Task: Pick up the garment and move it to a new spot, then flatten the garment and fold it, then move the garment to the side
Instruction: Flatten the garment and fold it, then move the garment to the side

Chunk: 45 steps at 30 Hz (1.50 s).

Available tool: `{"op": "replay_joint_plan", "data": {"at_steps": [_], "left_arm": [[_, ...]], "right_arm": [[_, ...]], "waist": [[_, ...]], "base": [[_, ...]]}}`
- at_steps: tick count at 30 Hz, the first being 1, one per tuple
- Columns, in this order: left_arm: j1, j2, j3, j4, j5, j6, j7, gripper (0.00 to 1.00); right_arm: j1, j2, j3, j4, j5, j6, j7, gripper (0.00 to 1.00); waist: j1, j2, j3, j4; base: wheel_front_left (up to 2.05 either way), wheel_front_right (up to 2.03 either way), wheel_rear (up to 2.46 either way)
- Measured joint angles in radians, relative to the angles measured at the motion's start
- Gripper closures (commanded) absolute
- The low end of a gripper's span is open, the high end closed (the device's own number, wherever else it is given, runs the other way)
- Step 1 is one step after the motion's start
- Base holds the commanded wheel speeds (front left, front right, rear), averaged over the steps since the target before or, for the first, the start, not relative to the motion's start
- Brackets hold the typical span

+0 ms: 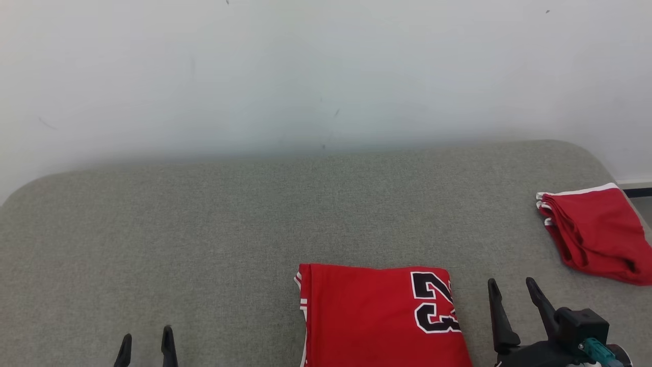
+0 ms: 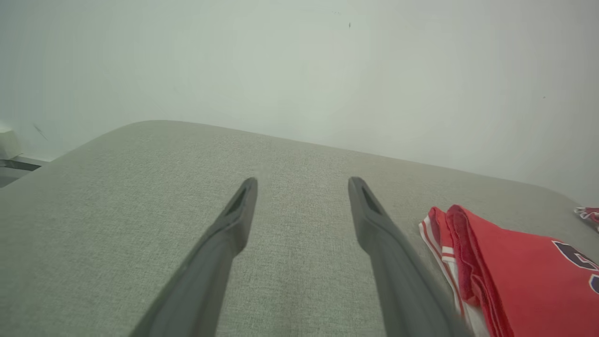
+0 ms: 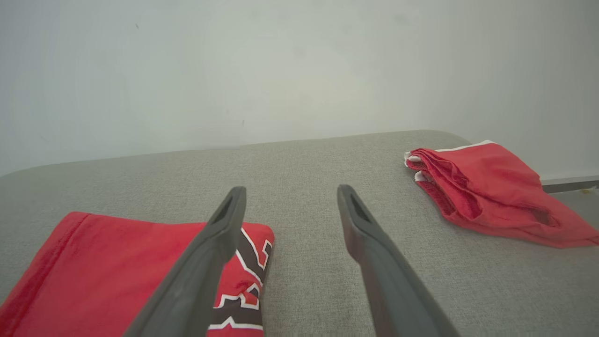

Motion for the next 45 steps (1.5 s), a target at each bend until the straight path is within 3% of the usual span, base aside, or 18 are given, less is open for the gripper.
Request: {"op": "replay_joint_plan", "data": {"at_steps": [27,29,37,42,45], "left_arm": [[0.002,-0.011,0.018,0.017,0.034,-0.034,0.000,0.00],[0.000,-0.012,0.020,0.017,0.034,-0.034,0.000,0.00],[-0.005,-0.014,0.026,0.017,0.035,-0.035,0.000,0.00],[-0.016,-0.014,0.013,0.022,0.036,-0.040,0.000,0.00],[-0.018,-0.014,0.012,0.024,0.036,-0.042,0.000,0.00]], "right_arm": [[-0.034,0.001,-0.005,0.004,-0.014,0.000,0.030,0.00],[-0.037,0.001,-0.028,0.008,-0.001,0.000,0.098,0.00],[-0.112,0.001,-0.065,0.020,0.074,0.000,0.562,0.00],[-0.133,0.000,-0.043,0.029,0.058,0.000,0.757,0.00],[-0.140,0.001,-0.016,0.023,0.061,0.000,0.812,0.00]], "waist": [[0.0000,0.0000,0.015,0.030],[0.0000,0.0000,0.018,0.031],[0.0000,0.0001,0.027,0.032],[0.0000,0.0001,0.032,0.049],[0.0000,0.0001,0.037,0.062]], "base": [[0.00,0.00,0.00],[0.00,0.00,0.00],[0.00,0.00,0.00],[0.00,0.00,0.00],[0.00,0.00,0.00]]}}
